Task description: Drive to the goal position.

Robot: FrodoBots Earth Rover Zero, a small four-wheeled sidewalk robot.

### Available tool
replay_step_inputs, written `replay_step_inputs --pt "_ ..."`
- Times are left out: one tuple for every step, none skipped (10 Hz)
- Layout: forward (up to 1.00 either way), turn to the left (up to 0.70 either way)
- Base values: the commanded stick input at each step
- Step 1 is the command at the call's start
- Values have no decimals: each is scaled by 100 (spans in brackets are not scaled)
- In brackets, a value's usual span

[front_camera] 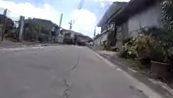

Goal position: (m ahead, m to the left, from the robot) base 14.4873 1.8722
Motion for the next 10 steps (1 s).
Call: replay_step_inputs --pt "85 0" --pt "85 0" --pt "85 0" --pt "85 0" --pt "85 0" --pt "85 0" --pt "85 0" --pt "85 0" --pt "85 0" --pt "85 0"
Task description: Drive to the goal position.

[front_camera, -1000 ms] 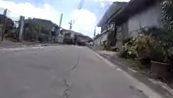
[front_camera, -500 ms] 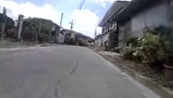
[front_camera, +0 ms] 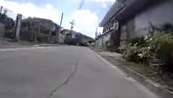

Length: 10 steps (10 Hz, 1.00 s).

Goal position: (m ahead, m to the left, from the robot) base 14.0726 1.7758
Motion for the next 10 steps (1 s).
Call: replay_step_inputs --pt "85 0" --pt "85 0" --pt "85 0" --pt "85 0" --pt "85 0" --pt "85 0" --pt "85 0" --pt "85 0" --pt "85 0" --pt "85 0"
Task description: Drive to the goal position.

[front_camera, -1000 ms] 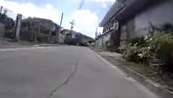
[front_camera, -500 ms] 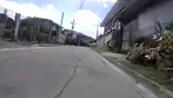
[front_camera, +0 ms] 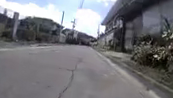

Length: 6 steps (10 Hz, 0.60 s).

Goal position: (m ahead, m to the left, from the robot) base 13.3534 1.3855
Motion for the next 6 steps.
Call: replay_step_inputs --pt "85 0" --pt "85 0" --pt "85 0" --pt "85 0" --pt "85 0" --pt "85 0"
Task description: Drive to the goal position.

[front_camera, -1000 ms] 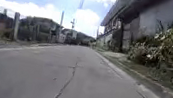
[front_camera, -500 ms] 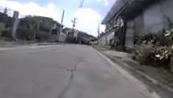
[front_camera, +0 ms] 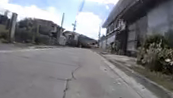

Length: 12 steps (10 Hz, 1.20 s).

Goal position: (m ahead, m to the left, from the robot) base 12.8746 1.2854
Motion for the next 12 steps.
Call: replay_step_inputs --pt "85 0" --pt "85 0" --pt "85 0" --pt "85 0" --pt "85 0" --pt "85 0" --pt "85 0" --pt "85 0" --pt "85 0" --pt "85 0" --pt "85 0" --pt "85 -10"
